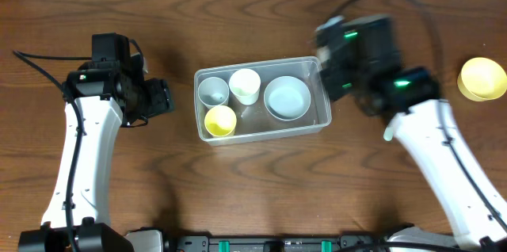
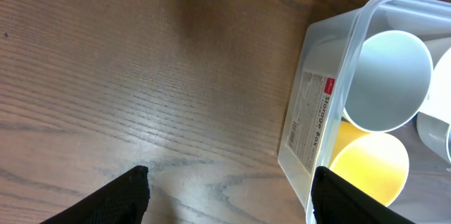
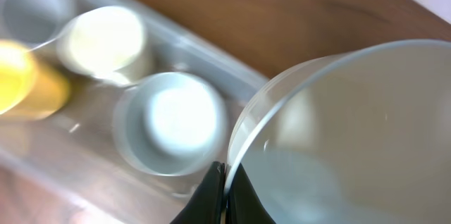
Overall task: Pack container
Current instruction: 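Carry the white bowl with the right gripper and lower it onto the grey bowl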
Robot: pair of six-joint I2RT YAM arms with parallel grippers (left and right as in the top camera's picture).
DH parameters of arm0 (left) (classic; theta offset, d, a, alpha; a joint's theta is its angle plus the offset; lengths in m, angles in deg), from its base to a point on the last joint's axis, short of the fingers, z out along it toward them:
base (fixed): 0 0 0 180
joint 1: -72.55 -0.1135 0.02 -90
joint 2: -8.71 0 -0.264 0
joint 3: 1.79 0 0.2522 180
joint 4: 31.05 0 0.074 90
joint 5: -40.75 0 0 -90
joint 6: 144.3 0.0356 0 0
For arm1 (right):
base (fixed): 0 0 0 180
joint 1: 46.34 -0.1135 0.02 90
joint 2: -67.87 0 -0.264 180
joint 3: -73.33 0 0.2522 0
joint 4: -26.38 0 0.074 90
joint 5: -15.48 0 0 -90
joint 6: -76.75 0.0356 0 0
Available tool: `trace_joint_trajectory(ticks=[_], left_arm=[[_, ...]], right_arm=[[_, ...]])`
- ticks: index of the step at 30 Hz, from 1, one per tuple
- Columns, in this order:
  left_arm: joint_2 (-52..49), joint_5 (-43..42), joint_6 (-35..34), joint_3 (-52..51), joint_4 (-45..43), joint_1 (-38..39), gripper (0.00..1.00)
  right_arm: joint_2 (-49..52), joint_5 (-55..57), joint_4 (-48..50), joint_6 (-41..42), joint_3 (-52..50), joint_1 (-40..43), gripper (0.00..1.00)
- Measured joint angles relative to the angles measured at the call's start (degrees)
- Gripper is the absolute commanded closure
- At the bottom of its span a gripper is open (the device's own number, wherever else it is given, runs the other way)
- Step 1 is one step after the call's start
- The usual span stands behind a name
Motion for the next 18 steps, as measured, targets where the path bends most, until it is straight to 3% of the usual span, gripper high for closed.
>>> trace_joint_trajectory(ticks=[6,14,15,16,17,18], left_arm=[[0.0,0.0,0.0,0.0,0.0,0.0,0.26],[0.0,0.0,0.0,0.0,0.0,0.0,0.26],[0.0,0.0,0.0,0.0,0.0,0.0,0.26],[0.0,0.0,0.0,0.0,0.0,0.0,0.26],[0.0,0.0,0.0,0.0,0.0,0.0,0.26],[0.0,0.0,0.0,0.0,0.0,0.0,0.26]], right_arm=[[5.6,-0.1,0.8,-3.4,-0.1,-9.0,0.99],[14.0,0.0,0.9,-4.6,-0.1,-11.5,0.98],[14.6,0.1,0.9,-4.6,-0.1,-11.5,0.95],[15.0,0.1,0.9,-4.6,-0.1,-11.5,0.78],[15.3,0.1,0.9,-4.6,-0.1,-11.5,0.66],[15.5,0.1,0.9,-4.6,-0.2,-11.5,0.62]])
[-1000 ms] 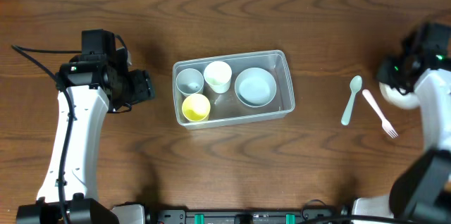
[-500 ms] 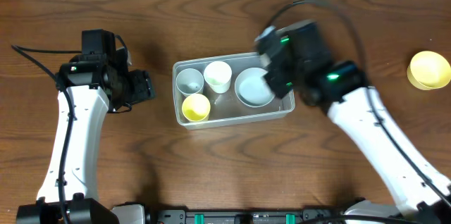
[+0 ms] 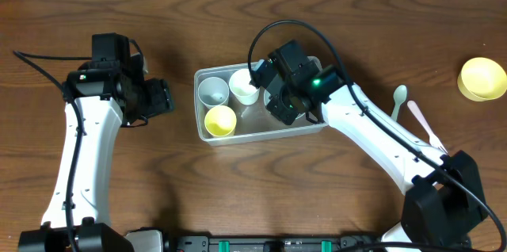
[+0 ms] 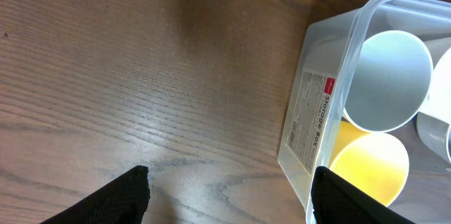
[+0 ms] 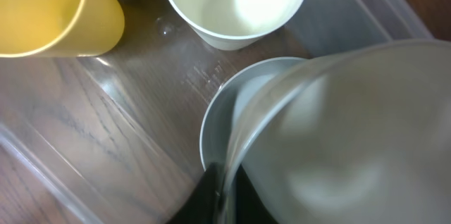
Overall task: Pack container
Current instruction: 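Carry the white bowl with the right gripper and lower it onto the grey bowl, then release the white bowl and move the right gripper to the yellow bowl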
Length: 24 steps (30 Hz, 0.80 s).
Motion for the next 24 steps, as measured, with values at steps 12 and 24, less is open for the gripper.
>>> trace_joint_trajectory(ticks=[12,24], left_arm=[[0.0,0.0,0.0,0.0,0.0,0.0,0.26],[0.0,0.0,0.0,0.0,0.2,0.0,0.26]], right_arm=[[-0.2,5.6,0.6,3.2,0.0,0.5,0.5],[-11.6,12.3,-3.2,19.4,11.8,32.2,0.32]])
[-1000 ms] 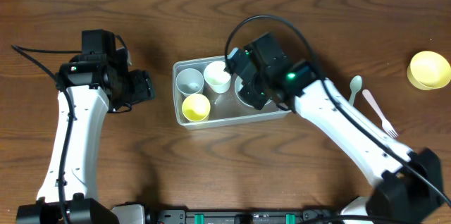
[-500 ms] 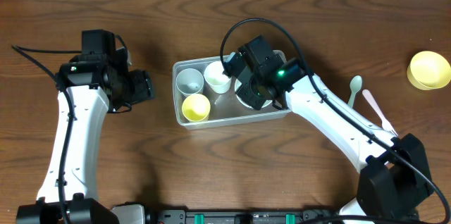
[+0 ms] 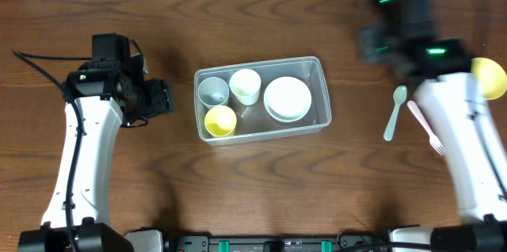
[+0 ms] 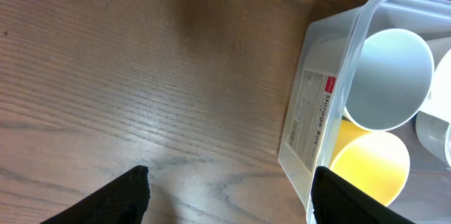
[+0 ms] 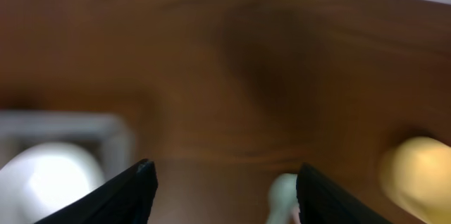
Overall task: Pack container
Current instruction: 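Release the white bowl and move the right gripper to the yellow bowl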
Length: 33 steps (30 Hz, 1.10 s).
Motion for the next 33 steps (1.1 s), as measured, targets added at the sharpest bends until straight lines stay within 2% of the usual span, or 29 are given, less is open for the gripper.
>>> trace_joint_trajectory(ticks=[6,10,19,33], left_arm=[[0.0,0.0,0.0,0.0,0.0,0.0,0.26],[0.0,0.0,0.0,0.0,0.0,0.0,0.26],[0.0,0.0,0.0,0.0,0.2,0.0,0.26],[0.0,0.0,0.0,0.0,0.6,0.0,0.26]], right_arm=[[1.6,-1.0,1.6,1.3,0.7,18.5,0.3],[6.5,-3.9,3.1,0.1,0.7,24.2,0.3],[20.0,-2.3,6.0,-1.1,0.7,25.3,0.26],[30.2,-0.5,10.2,-1.4,0.7,28.9,0.25]])
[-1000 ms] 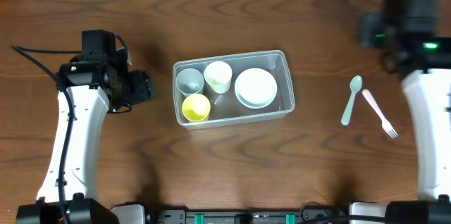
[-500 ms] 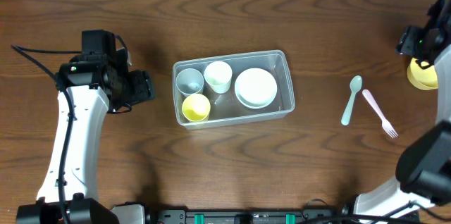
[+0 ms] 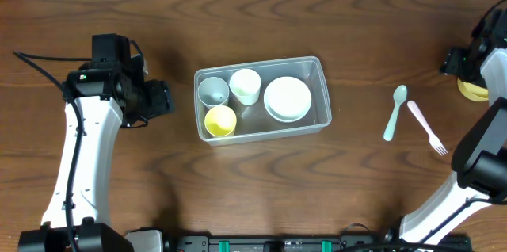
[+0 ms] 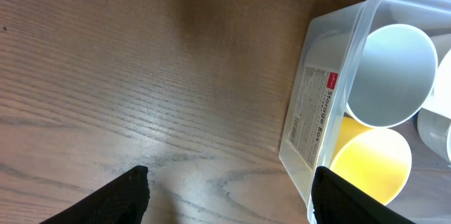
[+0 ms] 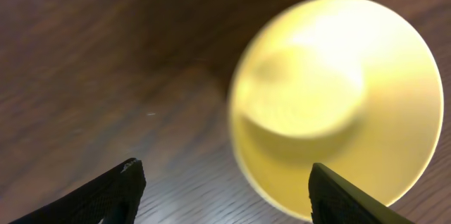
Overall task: Pack container
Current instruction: 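Release the white bowl and move the right gripper to the yellow bowl, then carry the yellow bowl with the right gripper onto the stacked bowls and release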
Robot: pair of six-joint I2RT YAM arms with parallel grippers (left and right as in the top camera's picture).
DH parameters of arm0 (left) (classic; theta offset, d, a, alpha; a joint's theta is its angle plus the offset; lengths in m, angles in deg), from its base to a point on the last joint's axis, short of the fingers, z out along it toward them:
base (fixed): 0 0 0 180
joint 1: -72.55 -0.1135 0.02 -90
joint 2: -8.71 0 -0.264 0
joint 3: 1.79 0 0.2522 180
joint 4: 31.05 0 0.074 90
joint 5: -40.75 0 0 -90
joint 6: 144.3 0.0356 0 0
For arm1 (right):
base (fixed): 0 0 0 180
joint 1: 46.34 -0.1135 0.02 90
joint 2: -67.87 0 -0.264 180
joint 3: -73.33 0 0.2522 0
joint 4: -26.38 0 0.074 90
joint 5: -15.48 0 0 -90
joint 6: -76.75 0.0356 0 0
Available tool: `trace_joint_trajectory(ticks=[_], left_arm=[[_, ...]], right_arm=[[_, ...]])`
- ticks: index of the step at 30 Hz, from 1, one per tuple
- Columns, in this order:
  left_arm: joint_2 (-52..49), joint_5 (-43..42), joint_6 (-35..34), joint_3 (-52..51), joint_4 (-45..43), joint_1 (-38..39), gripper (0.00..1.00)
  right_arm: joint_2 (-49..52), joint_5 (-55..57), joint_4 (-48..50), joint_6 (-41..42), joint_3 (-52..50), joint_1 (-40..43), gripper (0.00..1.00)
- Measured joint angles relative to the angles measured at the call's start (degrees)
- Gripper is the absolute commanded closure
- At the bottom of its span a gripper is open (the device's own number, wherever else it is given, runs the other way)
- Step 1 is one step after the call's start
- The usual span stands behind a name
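Note:
The clear plastic container (image 3: 323, 93) sits mid-table holding a grey-white cup (image 3: 212, 90), a cream cup (image 3: 245, 85), a yellow cup (image 3: 220, 120) and stacked white bowls (image 3: 287, 98). At the far right edge a yellow bowl (image 3: 474, 90) is mostly covered by my right arm. My right gripper (image 5: 225, 176) is open just above that yellow bowl (image 5: 331, 97). My left gripper (image 4: 229, 182) is open and empty, low over the wood beside the container's left wall (image 4: 310, 122).
A pale green spoon (image 3: 394, 112) and a pink fork (image 3: 425, 126) lie on the wood between the container and the yellow bowl. The table's right edge is close behind the bowl.
My right gripper, still open, has gone from the upper right of the table to the far right edge, directly over the yellow bowl. The left arm and the container's contents are unchanged.
My right gripper first held a white bowl by its rim near the container's right end. It then held it over the bowl inside the container. Later that bowl lay stacked in the container and the gripper was open, off to the right. It is now above the yellow bowl.

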Motion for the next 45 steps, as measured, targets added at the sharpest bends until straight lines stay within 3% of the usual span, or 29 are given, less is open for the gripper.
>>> trace_joint_trajectory(ticks=[10,29,36,40,45], left_arm=[[0.0,0.0,0.0,0.0,0.0,0.0,0.26],[0.0,0.0,0.0,0.0,0.0,0.0,0.26],[0.0,0.0,0.0,0.0,0.0,0.0,0.26],[0.0,0.0,0.0,0.0,0.0,0.0,0.26],[0.0,0.0,0.0,0.0,0.0,0.0,0.26]], right_arm=[[3.1,-2.8,1.0,-1.5,0.0,3.1,0.3],[4.8,-4.5,1.2,-2.5,0.0,3.2,0.8],[4.8,-5.2,1.2,-2.5,0.0,3.2,0.87],[4.8,-5.8,1.0,-2.6,0.0,3.2,0.96],[4.5,-5.4,0.7,-2.7,0.0,3.0,0.99]])
